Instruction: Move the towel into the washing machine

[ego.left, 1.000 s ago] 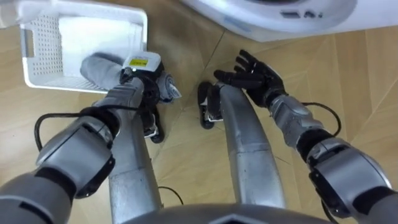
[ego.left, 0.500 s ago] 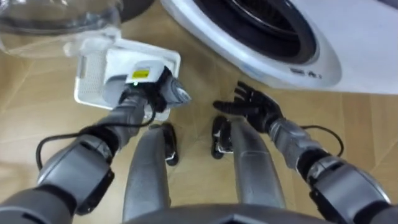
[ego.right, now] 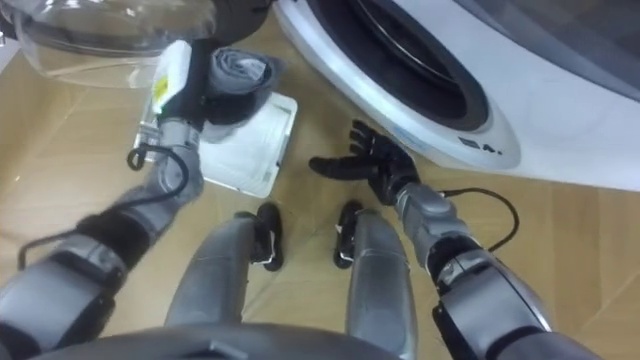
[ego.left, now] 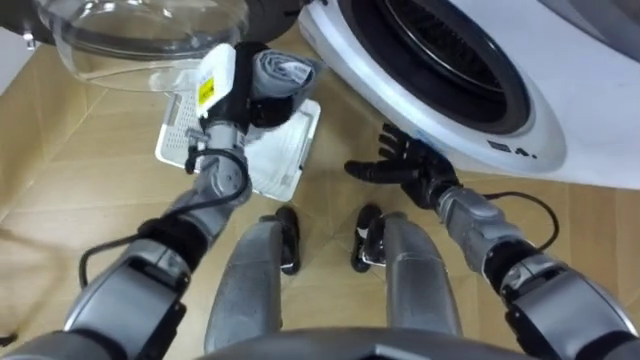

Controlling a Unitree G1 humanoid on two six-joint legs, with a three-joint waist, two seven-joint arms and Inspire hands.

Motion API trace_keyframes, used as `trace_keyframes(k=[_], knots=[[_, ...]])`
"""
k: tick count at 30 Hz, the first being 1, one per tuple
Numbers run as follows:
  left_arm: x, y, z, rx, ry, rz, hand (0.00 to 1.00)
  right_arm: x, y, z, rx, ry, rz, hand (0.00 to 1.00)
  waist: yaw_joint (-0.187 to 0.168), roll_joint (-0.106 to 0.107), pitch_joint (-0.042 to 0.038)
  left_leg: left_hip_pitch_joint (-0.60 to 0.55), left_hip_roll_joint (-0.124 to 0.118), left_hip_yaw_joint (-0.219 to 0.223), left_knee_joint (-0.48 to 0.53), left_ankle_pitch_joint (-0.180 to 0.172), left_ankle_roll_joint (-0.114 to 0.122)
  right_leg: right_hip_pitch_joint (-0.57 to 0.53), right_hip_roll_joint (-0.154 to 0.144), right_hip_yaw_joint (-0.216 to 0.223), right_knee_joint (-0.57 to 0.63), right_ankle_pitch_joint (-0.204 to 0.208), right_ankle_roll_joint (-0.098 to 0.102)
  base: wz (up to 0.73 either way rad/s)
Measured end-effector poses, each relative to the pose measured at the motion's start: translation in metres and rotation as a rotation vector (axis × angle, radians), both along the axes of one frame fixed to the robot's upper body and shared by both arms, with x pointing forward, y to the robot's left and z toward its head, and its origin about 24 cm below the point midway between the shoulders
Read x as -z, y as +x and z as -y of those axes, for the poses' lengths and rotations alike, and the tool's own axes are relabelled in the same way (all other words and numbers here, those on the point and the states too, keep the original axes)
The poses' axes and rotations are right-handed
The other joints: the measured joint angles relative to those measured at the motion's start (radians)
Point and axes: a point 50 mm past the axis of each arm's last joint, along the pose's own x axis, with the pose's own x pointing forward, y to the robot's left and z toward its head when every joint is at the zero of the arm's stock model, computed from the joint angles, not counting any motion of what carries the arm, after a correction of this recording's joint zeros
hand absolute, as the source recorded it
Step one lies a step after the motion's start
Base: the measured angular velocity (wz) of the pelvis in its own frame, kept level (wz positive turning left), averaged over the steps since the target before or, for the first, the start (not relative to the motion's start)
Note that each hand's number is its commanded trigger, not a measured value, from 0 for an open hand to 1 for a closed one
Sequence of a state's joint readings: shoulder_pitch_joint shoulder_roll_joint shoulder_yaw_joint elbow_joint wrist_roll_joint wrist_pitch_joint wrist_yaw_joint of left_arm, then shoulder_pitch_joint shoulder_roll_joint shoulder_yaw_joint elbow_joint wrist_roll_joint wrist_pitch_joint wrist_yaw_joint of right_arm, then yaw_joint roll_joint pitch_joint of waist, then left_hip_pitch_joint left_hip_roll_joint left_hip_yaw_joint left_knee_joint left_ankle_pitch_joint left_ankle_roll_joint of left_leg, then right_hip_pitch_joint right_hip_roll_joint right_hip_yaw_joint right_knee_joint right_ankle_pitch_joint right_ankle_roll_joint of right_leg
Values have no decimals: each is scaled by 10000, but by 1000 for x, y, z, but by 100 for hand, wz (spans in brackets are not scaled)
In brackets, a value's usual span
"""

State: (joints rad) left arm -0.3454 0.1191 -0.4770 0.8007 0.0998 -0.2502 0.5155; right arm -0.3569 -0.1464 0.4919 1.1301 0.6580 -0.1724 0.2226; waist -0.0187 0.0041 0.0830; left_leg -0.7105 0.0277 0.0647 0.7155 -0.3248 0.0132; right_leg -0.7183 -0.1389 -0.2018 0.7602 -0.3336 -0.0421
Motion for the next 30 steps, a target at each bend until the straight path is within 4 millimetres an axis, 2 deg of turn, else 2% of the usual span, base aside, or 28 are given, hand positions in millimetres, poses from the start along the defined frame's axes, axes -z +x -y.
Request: trace_keyframes(k=[1,3,5,7,8,12,22,24,25,26,27,30], knots=[[1,-1,2,82,-412,-208,100,2,-3,0,4,25,-63,0,16,2,-28,0,0,-5,2,6,4,4,-2,-1,0,11,6,0],[7,-4,10,339,-2178,-1189,100,6,-9,-6,-253,-33,-188,0,14,-93,-182,79,-5,48,-129,73,31,61,-6,2,-142,98,2,0],[13,-8,13,510,-3545,-1980,100,9,-13,-9,-369,20,-361,0,-35,-148,-224,277,-15,86,-383,226,50,268,28,6,-349,234,38,-2],[18,-14,19,855,-4648,-2616,100,12,-18,-8,-356,10,-590,0,-85,-159,-237,497,-31,103,-624,385,79,511,42,3,-635,386,58,0],[21,-17,22,1130,-5367,-2958,100,14,-20,-8,-380,-21,-653,0,-72,-157,-263,525,8,111,-683,438,84,610,91,-27,-844,465,82,-8],[26,-23,25,1791,-7083,-3660,100,14,-21,-10,-409,80,-632,0,-80,-163,-266,504,171,145,-744,556,157,712,296,0,-1238,831,98,-9],[30,-29,18,2631,-8695,-4420,100,14,-22,-10,-977,143,-595,0,-34,-124,-291,602,124,217,-1040,855,227,769,366,93,-1551,1205,127,-3],[31,-31,20,2908,-8890,-4680,100,14,-23,-9,-1092,96,-630,0,-35,-58,-354,600,128,239,-1052,857,228,782,363,54,-1562,1205,127,4],[32,-31,20,2992,-8915,-4755,100,15,-24,-9,-1089,93,-664,5,-36,-19,-382,601,130,227,-1051,857,228,804,362,35,-1568,1205,127,5],[32,-32,21,3094,-8977,-4907,100,16,-26,-8,-1057,102,-770,29,-40,33,-426,622,133,207,-1054,857,228,844,359,15,-1555,1205,127,0],[33,-32,21,3062,-9182,-5037,100,17,-28,-8,-1054,112,-881,100,-39,52,-438,660,129,173,-1077,857,227,864,356,17,-1555,1205,127,0],[33,-31,20,2995,-9636,-5265,100,18,-28,-9,-1028,118,-1038,100,-36,64,-445,669,132,166,-1070,861,221,864,341,24,-1535,1200,120,0]])
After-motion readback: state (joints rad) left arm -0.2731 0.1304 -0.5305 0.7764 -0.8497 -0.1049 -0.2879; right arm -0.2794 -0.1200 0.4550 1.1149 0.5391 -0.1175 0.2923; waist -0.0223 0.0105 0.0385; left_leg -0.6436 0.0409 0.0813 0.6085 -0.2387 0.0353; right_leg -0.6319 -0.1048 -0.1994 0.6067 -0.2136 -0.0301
